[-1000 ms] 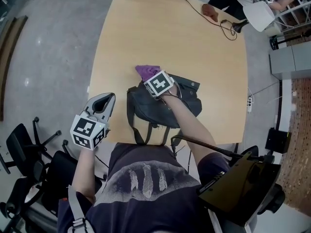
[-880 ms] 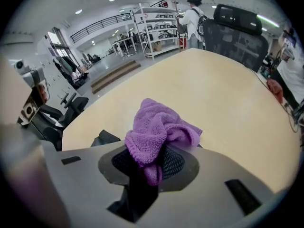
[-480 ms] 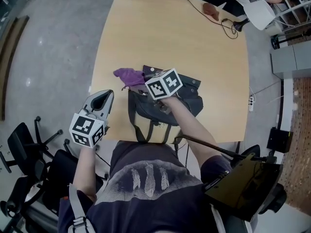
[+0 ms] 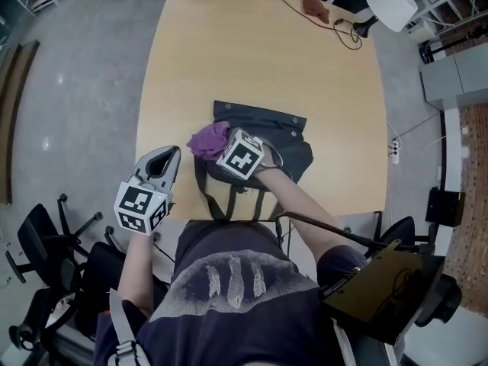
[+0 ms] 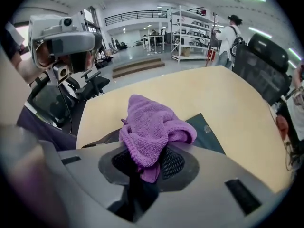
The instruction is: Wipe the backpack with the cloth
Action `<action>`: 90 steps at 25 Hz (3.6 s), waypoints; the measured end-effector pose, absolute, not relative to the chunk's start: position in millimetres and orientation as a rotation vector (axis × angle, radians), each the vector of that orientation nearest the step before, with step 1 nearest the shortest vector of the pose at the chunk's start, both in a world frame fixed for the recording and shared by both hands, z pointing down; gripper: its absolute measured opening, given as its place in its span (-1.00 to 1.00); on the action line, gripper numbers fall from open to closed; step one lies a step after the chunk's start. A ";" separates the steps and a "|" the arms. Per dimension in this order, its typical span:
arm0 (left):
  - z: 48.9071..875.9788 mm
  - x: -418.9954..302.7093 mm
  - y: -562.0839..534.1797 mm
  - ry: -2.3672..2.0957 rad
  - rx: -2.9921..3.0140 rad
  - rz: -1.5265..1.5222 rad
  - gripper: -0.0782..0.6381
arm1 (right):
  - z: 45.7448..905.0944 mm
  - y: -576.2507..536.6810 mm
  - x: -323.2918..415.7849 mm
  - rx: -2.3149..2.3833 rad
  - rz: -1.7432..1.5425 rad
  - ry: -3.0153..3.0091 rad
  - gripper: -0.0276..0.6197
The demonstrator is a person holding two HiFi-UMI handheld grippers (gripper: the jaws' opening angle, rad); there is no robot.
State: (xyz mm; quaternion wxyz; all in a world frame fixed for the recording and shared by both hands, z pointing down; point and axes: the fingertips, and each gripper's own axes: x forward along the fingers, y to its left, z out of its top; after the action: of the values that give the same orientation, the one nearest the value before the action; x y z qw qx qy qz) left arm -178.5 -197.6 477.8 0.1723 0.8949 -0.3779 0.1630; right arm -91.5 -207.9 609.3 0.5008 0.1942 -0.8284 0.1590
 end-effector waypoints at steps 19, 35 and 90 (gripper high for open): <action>469.3 -117.8 -182.4 -0.969 2.619 0.485 -0.76 | 618.7 -202.7 58.6 0.696 0.569 -1.839 -0.60; 458.2 -81.2 -172.0 -0.929 2.664 0.473 -0.76 | 616.5 -201.2 210.8 0.934 0.627 -1.598 -0.60; 401.1 -61.8 -69.7 -1.187 2.651 0.401 -0.76 | 502.7 -91.5 -20.5 0.577 1.642 -2.429 -0.59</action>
State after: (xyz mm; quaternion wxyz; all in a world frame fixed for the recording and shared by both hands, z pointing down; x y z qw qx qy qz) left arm -61.8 -69.7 401.1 0.1044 0.8991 -0.4026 0.1362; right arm -20.5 -91.5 502.7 0.0767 0.1925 -0.8106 0.5478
